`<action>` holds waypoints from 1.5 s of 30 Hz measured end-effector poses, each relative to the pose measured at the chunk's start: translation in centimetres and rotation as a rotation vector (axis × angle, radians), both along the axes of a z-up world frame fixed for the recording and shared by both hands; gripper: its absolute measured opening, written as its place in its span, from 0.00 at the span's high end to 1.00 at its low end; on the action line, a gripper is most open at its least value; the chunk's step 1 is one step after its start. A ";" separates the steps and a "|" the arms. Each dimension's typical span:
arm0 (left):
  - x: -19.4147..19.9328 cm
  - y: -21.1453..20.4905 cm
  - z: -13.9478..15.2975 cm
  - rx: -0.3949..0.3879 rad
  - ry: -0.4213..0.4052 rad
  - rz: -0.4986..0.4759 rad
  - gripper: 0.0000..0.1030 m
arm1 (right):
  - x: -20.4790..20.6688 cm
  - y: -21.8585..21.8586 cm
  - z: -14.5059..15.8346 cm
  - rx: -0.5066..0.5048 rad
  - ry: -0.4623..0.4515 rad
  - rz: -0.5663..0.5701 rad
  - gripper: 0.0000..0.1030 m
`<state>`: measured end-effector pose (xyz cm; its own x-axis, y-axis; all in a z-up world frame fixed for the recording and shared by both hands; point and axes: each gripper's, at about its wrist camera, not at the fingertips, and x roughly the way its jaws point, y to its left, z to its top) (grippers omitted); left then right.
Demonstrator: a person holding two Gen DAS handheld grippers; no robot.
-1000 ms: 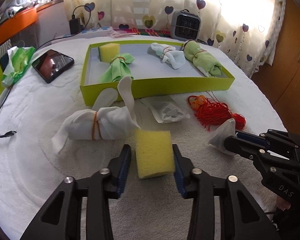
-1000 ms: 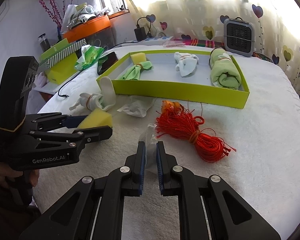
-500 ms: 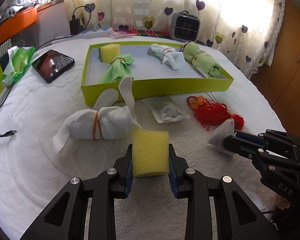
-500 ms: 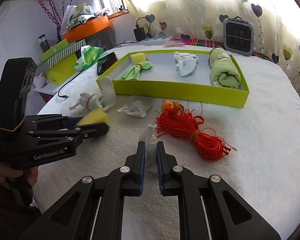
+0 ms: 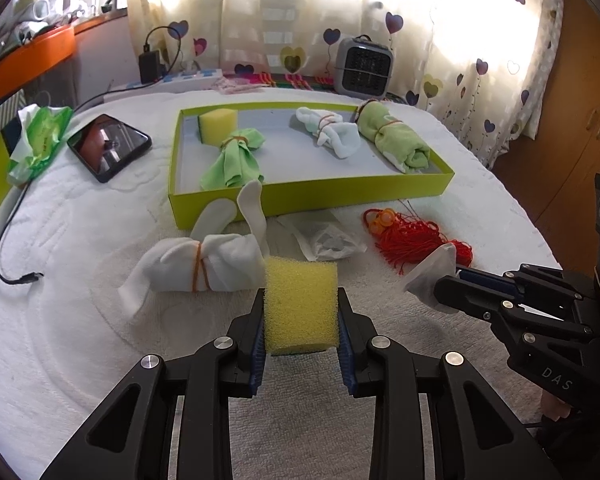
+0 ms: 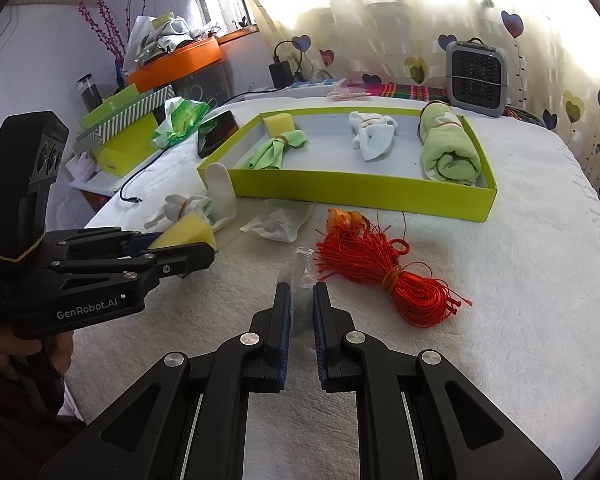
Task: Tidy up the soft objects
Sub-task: 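Carry the sponge and the plastic bag into the lime-green box with both grippers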
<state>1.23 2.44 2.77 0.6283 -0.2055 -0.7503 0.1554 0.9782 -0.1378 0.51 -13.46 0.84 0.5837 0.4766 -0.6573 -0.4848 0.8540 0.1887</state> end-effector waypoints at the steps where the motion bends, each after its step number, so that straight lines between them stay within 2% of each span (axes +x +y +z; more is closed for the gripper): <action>1: -0.1 0.0 0.2 0.000 -0.005 0.000 0.73 | -0.1 0.0 0.2 0.005 -0.006 -0.001 0.89; 11: 0.4 0.8 2.4 -0.009 -0.049 0.010 0.73 | 0.2 -0.2 2.3 0.033 -0.046 -0.016 0.89; 19: 2.6 1.9 3.2 0.003 -0.054 0.024 0.73 | 1.6 0.1 3.6 0.036 -0.071 -0.018 0.89; 25: 5.0 3.1 3.6 -0.014 -0.058 0.048 0.73 | 3.8 0.3 4.5 0.038 -0.068 -0.035 0.89; 31: 7.7 4.0 3.9 -0.013 -0.060 0.073 0.73 | 6.5 -0.4 4.9 0.033 -0.072 -0.103 0.89; 45: 13.1 4.3 2.8 0.013 -0.039 0.097 0.73 | 12.8 -1.1 4.1 -0.024 -0.039 -0.210 0.89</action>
